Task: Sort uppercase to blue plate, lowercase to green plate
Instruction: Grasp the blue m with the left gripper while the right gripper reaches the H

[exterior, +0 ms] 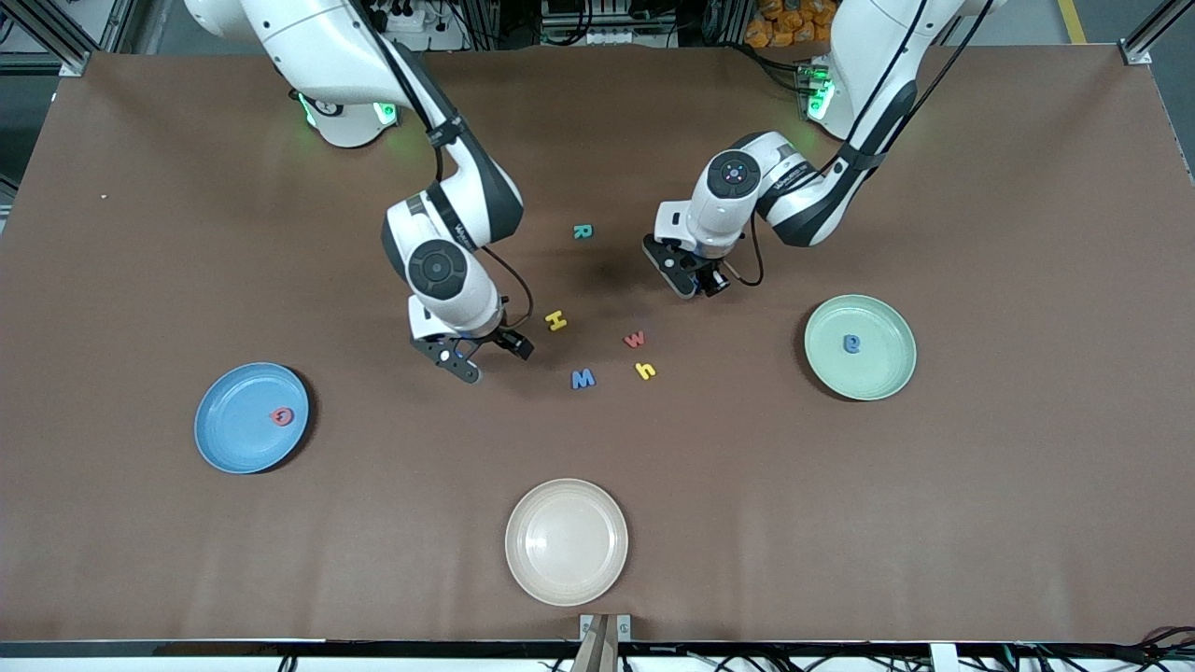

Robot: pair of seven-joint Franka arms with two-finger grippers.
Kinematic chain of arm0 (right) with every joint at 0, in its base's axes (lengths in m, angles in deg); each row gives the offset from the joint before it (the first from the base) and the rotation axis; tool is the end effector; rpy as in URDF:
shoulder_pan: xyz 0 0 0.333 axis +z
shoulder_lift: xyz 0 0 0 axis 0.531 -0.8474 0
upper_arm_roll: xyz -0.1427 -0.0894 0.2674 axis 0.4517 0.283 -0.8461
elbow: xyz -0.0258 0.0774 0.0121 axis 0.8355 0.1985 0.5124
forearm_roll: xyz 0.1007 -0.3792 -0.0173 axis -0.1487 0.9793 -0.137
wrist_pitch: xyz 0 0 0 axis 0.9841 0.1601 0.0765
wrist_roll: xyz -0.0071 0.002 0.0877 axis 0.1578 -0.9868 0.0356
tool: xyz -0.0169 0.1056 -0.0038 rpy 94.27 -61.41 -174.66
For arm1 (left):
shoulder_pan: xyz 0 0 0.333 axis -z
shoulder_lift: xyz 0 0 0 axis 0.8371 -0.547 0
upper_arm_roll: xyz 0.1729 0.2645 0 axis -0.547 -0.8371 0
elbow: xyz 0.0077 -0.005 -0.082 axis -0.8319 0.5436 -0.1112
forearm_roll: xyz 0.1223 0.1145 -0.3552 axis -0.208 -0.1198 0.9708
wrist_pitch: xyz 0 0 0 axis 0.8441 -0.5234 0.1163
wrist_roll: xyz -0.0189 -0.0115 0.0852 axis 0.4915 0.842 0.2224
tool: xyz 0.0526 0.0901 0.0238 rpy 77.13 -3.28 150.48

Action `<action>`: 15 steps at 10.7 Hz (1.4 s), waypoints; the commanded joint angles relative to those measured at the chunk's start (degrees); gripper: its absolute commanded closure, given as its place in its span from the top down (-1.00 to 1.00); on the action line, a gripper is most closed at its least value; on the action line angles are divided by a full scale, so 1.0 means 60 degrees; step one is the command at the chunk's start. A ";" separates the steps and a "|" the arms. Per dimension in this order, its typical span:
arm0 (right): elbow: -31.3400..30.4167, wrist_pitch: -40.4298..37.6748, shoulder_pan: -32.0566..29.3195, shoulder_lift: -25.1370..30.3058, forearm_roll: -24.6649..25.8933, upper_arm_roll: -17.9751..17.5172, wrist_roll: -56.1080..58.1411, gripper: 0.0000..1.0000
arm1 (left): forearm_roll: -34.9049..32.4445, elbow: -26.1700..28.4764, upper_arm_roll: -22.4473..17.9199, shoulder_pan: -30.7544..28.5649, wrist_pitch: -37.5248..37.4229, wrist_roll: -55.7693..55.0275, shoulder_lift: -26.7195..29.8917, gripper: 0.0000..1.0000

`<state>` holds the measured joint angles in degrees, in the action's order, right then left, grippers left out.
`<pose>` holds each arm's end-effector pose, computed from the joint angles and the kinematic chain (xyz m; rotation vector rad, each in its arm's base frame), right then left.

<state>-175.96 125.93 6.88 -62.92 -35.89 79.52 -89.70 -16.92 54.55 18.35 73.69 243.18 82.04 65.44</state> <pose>0.5305 0.3589 0.2341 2.9643 -1.0144 -0.1439 0.3786 -0.3602 0.1764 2.7264 -1.4454 -0.0172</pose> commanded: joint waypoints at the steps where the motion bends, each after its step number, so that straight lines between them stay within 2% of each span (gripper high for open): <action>1: -0.0140 0.0608 0.0450 -0.0154 -0.0345 0.0049 -0.1401 1.00 | -0.0369 0.0058 -0.0151 0.0033 0.0232 -0.0083 -0.0081 0.18; 3: -0.0154 0.1076 0.0801 -0.0359 -0.0711 0.0049 -0.2455 1.00 | -0.0501 0.0058 -0.0196 0.0033 0.0247 -0.0083 -0.0096 0.16; 6: -0.0183 0.1621 0.1155 -0.0609 -0.0712 0.0064 -0.3501 1.00 | -0.0516 0.0058 -0.0196 0.0033 0.0335 -0.0083 -0.0125 0.07; 9: -0.0228 0.1839 0.1373 -0.0813 -0.0698 0.0064 -0.3998 1.00 | -0.0516 0.0043 -0.0196 0.0033 0.0481 -0.0083 -0.0183 -0.24; 15: -0.0359 0.2002 0.1433 -0.0916 -0.0698 0.0064 -0.4159 1.00 | -0.0604 0.0043 -0.0196 -0.0069 0.0613 -0.0054 -0.0170 -0.63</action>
<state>-177.17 137.15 14.81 -68.69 -39.09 79.49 -113.55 -18.55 54.57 17.29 73.66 244.87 82.04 65.13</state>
